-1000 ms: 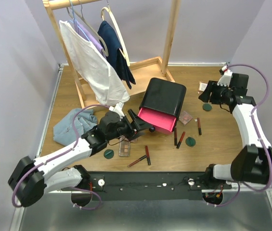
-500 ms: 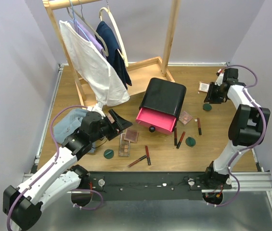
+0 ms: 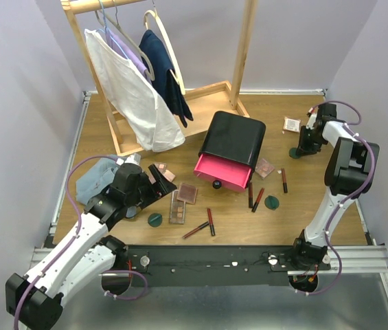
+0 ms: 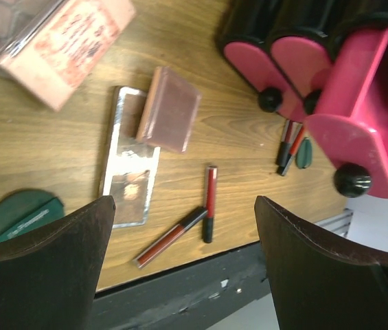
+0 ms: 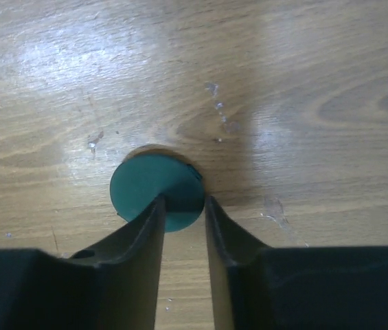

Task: Organize the makeup
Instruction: Pick up the makeup tool from the center of the board.

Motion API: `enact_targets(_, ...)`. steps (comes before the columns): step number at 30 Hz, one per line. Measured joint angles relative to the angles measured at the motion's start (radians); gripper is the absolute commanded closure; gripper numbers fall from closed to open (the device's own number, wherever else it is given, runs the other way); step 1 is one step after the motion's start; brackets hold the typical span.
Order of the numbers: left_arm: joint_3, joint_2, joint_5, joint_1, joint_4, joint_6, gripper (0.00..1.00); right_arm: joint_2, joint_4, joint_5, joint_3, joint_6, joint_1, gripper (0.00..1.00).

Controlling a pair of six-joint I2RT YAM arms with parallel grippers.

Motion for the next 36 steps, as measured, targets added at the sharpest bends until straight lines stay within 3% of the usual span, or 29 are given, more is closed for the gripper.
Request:
enact_targets(2, -0.012, -0.014, -0.011, 0.003, -0.018, 0.002, 0.08, 0.005, 0.0, -0.01, 0.001, -0.005, 0.0, 0.86)
enact_targets(8, -0.034, -0.062, -0.041, 0.008, -0.08, 0.004, 0.09, 0.003, 0.008, -0.049, -0.006, -0.009, 0.0, 0.99)
enact_targets(18, -0.075, -0.168, -0.088, 0.012, -0.198, -0.014, 0.09, -0.144, 0.006, -0.188, -0.108, -0.09, -0.004, 0.99)
enact_targets(28, -0.085, -0.195, -0.108, 0.013, -0.243, -0.048, 0.08, -0.61, -0.004, -0.456, -0.175, -0.245, -0.003, 0.99)
enact_targets(36, -0.085, -0.195, -0.136, 0.016, -0.247, -0.059, 0.08, -0.814, -0.048, -0.692, -0.225, -0.325, -0.003, 0.99)
